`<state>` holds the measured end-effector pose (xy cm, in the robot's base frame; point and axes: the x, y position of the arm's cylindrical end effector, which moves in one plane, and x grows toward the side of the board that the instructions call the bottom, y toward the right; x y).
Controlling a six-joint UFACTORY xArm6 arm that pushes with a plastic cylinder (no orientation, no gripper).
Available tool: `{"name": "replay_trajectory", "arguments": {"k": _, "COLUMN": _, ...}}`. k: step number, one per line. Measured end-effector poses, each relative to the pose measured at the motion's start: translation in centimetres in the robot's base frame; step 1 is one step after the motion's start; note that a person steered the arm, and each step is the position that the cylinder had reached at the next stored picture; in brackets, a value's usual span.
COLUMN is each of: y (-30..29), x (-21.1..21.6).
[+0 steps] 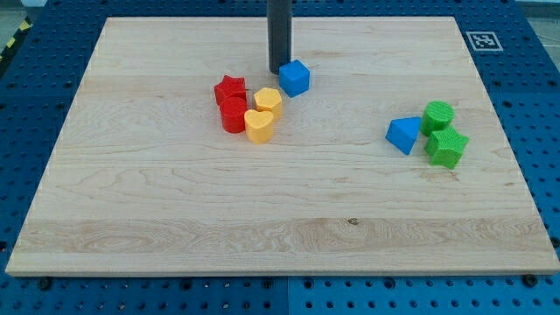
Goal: Move blue cube on left to green circle
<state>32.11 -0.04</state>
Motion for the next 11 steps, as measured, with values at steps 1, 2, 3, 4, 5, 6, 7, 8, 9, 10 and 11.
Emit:
{"name": "replay_trajectory", "arguments": {"k": 1, "y": 0.0, "x": 0.5}}
{"name": "replay_trajectory", "arguments": {"k": 2, "y": 0.8, "x": 1.8}}
{"name": "replay_trajectory", "arguments": {"k": 3, "y": 2.6, "x": 2.1}}
{"name": "replay_trajectory", "arguments": {"k": 4, "y": 3.4, "x": 2.2}}
{"name": "replay_trajectory", "arguments": {"k": 5, "y": 5.4, "x": 2.3}}
{"name": "replay_trajectory", "arguments": {"k": 6, "y": 3.8, "x": 2.2}}
{"name": "replay_trajectory", "arguments": {"k": 7, "y": 1.2, "x": 1.4}}
{"name": "replay_trajectory", "arguments": {"k": 8, "y": 1.5, "x": 3.1}}
{"name": "replay_trajectory", "arguments": {"k": 9, "y": 2.5, "x": 4.5}}
{"name": "replay_trajectory", "arguments": {"k": 10, "y": 4.8, "x": 4.7}}
{"name": "replay_trajectory", "arguments": {"k": 11, "y": 7.0, "x": 6.0}}
